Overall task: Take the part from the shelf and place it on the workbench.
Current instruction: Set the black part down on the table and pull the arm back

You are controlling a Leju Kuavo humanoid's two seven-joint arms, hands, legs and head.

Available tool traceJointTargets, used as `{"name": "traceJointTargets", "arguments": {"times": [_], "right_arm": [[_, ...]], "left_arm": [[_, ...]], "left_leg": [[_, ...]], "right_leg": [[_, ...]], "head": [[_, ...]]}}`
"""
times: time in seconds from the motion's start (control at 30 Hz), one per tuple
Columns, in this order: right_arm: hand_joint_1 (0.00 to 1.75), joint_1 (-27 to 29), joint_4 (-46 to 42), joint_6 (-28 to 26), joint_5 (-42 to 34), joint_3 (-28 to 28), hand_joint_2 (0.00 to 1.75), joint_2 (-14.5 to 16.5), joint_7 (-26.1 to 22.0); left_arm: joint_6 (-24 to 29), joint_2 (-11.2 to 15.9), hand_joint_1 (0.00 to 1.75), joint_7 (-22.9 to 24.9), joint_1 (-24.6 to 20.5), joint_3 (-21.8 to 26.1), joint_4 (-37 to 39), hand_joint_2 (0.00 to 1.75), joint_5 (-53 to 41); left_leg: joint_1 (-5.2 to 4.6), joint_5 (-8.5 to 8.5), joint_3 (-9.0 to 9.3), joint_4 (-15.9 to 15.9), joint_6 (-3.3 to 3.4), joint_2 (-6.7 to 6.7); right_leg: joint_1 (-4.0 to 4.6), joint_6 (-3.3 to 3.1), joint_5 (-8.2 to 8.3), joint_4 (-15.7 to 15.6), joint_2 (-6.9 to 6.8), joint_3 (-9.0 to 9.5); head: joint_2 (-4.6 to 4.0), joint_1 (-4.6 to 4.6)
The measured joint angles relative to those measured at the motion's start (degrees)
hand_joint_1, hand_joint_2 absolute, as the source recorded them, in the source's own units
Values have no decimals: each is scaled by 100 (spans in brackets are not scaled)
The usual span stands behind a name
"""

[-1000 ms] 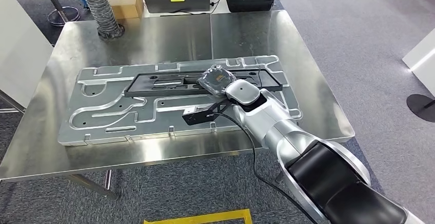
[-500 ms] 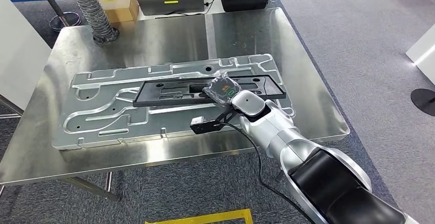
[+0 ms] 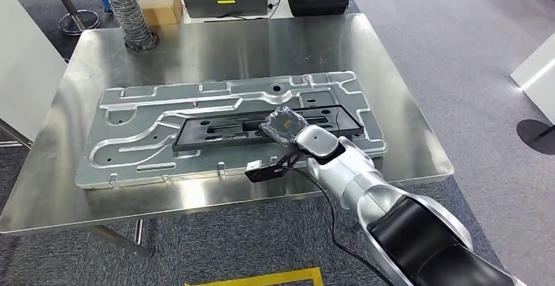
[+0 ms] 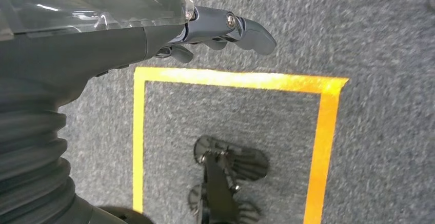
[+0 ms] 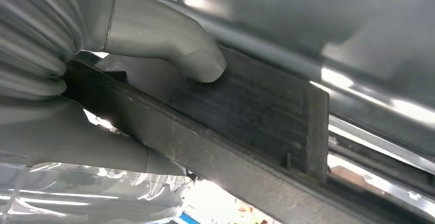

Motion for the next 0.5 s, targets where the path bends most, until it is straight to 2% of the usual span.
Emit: {"name": "traceJointTargets", "arguments": {"times": [0.03, 0.07, 0.1, 0.13, 0.2, 0.23, 0.27, 0.3, 0.37, 0.43, 0.5], "right_arm": [[86, 23, 7, -2, 1, 1, 87, -8, -3], [43, 52, 15, -4, 2, 1, 44, -17, -5], [0, 77, 21, -5, 5, 2, 0, -26, -5], [0, 91, 26, -7, 8, 2, 0, -34, -5], [0, 84, 29, -8, 13, 2, 0, -42, -4], [0, 73, 29, -7, 13, 2, 0, -42, -2], [0, 65, 29, -7, 13, 2, 0, -42, 0], [0, 60, 29, -7, 13, 2, 0, -43, 3], [0, 58, 28, -10, 12, 2, 0, -51, 6], [0, 53, 27, -25, 11, 2, 0, -59, 5], [0, 53, 27, -69, 10, 2, 0, -60, -3]], "left_arm": [[-1, 1, 0, -19, 1, -1, 0, 175, 1], [-6, 2, 0, -34, 3, -2, 0, 175, 1], [-13, 2, 0, -42, 5, -2, 0, 175, 3], [-21, 2, 0, -47, 7, -2, 0, 175, 8], [-28, -5, 0, -49, 7, -2, 0, 175, 18], [-27, -13, 0, -50, 4, -2, 1, 175, 24], [-23, -20, 0, -53, 2, -2, 1, 131, 28], [-21, -27, 0, -60, 2, -2, 2, 87, 32], [-18, -27, 0, -86, 5, -2, 2, 0, 30], [-6, -24, 0, -112, 5, -5, 2, 0, 21], [10, -22, 0, -116, 4, -16, 2, 0, 13]], "left_leg": [[-4, -1, -2, 1, 10, 1], [-9, -3, -1, 2, 15, -1], [-13, -4, 2, 3, 17, -5], [-17, -5, 8, 3, 17, -8], [-27, -10, 26, 1, 10, -12], [-41, -15, 28, 3, -4, -11], [-46, -20, 27, 4, -26, -10], [-48, -21, 25, 0, -51, -9], [-52, -17, 35, -24, -113, -7], [-57, -110, 3, 78, -161, -4], [-46, -430, -228, 619, -195, -1]], "right_leg": [[-4, 15, -172, 415, -1, -196], [-5, 20, -263, 722, 0, -346], [-4, 14, -239, 816, 0, -398], [-1, -5, -111, 675, 0, -337], [19, -80, 285, -146, 0, 53], [37, -118, 428, -535, -4, 239], [58, -147, 507, -799, -6, 363], [76, -167, 520, -910, -8, 410], [76, -196, 535, -936, -6, 417], [38, -249, 571, -1004, -15, 454], [15, -289, 594, -1050, -27, 482]], "head": [[0, 0], [0, 0], [0, 0], [0, 0], [0, 0], [0, 0], [0, 0], [0, 0], [0, -1], [0, -1], [0, -1]]}}
